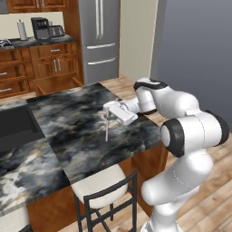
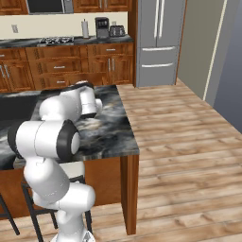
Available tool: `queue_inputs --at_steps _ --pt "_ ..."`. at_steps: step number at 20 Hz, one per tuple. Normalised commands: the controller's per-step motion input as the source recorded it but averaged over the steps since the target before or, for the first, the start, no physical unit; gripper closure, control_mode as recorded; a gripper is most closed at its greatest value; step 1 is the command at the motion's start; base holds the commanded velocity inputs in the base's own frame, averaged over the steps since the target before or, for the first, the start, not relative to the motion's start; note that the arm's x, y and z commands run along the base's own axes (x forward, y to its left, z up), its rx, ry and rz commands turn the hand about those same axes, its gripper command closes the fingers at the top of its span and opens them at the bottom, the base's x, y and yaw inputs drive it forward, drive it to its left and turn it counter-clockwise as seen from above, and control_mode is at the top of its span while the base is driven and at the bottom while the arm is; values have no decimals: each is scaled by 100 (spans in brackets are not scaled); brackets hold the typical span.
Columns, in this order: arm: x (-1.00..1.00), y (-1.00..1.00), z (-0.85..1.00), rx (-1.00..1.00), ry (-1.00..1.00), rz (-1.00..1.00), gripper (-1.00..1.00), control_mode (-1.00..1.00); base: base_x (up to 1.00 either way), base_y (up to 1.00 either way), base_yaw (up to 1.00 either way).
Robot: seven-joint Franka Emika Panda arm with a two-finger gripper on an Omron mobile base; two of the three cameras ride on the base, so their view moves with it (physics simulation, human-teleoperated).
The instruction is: Take a straw from the drawer in front and place it inside the glass cup on the dining counter.
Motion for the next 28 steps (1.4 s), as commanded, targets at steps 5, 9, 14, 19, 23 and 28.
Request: queue_inputs --at_steps 5,9,14,19,23,28 --pt "2 0 -4 2 0 3 100 -100 0 0 0" --pt "1 0 0 0 -2 0 100 -100 0 0 0" --pt "3 0 0 0 -2 0 100 -100 0 0 0" --pt "0 0 0 0 -2 0 100 -100 0 0 0" --pt "0 0 5 0 0 0 100 -100 0 0 0" --pt "0 0 11 0 0 0 100 -100 0 0 0"
